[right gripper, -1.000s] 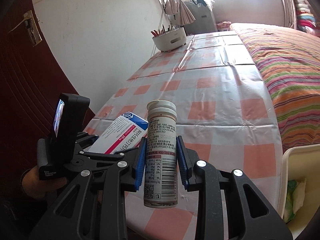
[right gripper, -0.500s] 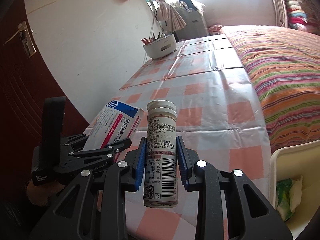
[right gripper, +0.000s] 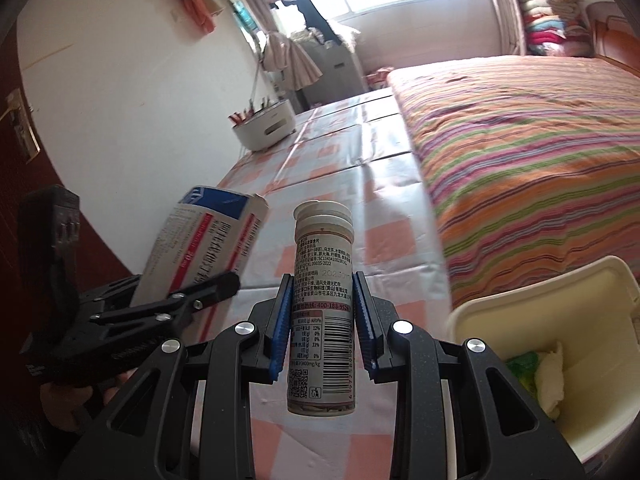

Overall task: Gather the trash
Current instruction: 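Carry the pill bottle over the cream bin and open the right tool, then drop the medicine box into the cream bin and open the left tool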

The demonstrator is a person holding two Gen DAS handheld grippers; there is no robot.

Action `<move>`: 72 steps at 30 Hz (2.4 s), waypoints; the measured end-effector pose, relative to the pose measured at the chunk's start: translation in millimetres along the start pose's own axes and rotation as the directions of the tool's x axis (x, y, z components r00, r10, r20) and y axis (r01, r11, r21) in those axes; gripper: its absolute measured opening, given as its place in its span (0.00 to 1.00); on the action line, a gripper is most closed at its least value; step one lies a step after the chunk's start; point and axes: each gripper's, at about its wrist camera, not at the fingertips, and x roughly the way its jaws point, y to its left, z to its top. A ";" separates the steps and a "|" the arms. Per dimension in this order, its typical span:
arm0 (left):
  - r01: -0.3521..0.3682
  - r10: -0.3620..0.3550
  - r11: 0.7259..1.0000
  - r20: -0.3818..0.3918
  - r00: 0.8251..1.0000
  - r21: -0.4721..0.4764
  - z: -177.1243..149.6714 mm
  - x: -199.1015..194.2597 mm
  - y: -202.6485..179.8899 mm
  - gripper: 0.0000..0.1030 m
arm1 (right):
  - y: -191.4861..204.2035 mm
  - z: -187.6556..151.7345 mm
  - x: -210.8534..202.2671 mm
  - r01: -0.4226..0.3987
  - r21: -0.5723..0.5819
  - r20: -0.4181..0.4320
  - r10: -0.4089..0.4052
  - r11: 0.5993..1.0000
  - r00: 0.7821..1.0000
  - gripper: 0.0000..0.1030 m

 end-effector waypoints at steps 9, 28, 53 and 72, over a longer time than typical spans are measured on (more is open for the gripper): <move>0.111 -0.113 0.993 0.084 0.990 0.036 31.7 -15.2 -39.0 0.41 | -48.6 -0.4 -30.8 0.092 0.088 0.068 -0.098 0.992 0.993 0.27; 0.267 -0.273 0.956 0.037 0.961 0.123 19.3 -6.3 -102.6 0.41 | -97.4 -18.4 -56.4 0.242 0.184 0.102 -0.263 0.953 0.959 0.34; 0.431 -0.406 0.882 -0.158 0.900 0.192 12.6 46.3 -179.4 0.44 | -129.4 -22.5 -127.1 0.174 0.440 0.399 -0.365 0.881 0.841 0.64; 0.191 -0.199 0.970 0.036 0.979 0.149 19.8 15.2 -121.9 0.71 | -53.0 -17.4 -91.8 0.304 0.246 0.441 -0.385 0.920 0.811 0.75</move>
